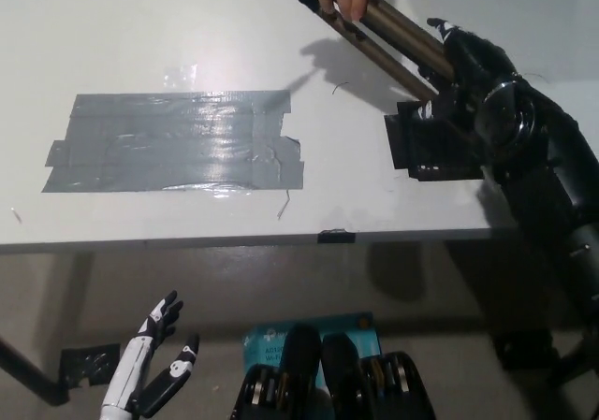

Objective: A person hands a tripod to the robot which it grabs with its right hand and places in the middle of the table in front of it

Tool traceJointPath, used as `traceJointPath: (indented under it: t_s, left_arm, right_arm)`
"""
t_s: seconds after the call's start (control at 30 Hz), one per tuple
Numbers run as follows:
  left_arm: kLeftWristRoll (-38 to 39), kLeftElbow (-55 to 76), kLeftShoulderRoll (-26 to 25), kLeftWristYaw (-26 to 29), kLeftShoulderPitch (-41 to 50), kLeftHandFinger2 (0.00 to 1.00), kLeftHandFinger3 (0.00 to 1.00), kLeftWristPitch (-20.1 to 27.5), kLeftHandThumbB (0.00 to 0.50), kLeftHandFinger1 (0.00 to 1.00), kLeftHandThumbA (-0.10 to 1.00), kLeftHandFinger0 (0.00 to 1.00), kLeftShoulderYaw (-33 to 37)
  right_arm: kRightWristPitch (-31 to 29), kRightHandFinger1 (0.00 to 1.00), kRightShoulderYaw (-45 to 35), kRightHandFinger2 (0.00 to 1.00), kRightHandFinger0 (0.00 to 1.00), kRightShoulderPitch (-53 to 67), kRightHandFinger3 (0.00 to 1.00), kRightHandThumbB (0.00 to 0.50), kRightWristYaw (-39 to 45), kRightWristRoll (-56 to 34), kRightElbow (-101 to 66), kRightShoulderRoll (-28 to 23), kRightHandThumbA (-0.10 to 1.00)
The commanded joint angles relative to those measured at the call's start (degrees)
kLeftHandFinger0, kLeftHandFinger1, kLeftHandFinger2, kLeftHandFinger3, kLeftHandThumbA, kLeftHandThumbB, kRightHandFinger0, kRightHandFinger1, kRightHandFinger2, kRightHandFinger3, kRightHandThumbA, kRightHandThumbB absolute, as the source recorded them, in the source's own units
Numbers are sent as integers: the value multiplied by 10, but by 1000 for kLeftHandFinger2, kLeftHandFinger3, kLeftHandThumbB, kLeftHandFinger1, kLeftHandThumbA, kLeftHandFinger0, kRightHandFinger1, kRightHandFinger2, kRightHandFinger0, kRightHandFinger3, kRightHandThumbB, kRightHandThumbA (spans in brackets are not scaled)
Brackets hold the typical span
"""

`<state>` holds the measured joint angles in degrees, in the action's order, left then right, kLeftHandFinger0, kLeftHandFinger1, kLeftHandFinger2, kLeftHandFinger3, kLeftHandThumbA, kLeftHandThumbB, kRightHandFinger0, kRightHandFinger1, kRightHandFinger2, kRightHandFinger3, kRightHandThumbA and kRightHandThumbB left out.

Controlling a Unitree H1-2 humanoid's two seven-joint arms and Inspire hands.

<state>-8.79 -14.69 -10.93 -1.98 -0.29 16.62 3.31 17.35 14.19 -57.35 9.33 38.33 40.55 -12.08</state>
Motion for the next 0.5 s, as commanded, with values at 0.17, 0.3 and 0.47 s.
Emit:
traceJointPath:
  t_s: [0.17,0.3,0.47]
  left_arm:
    - [-12,25,-8,-5,-13,1000,1000,11,228,1000,608,1000,6]
    - [-13,25,-10,-6,-13,1000,1000,11,219,1000,603,1000,6]
    - [-13,21,-11,-6,-15,1000,1000,17,220,1000,604,999,7]
  right_arm:
    - [-164,416,-15,772,0,-61,673,184,-293,8,40,26,-100]
    - [-170,507,-14,875,9,-56,882,185,-309,8,33,24,-100]
    - [-185,473,-12,830,0,-54,960,158,-321,11,24,16,-100]
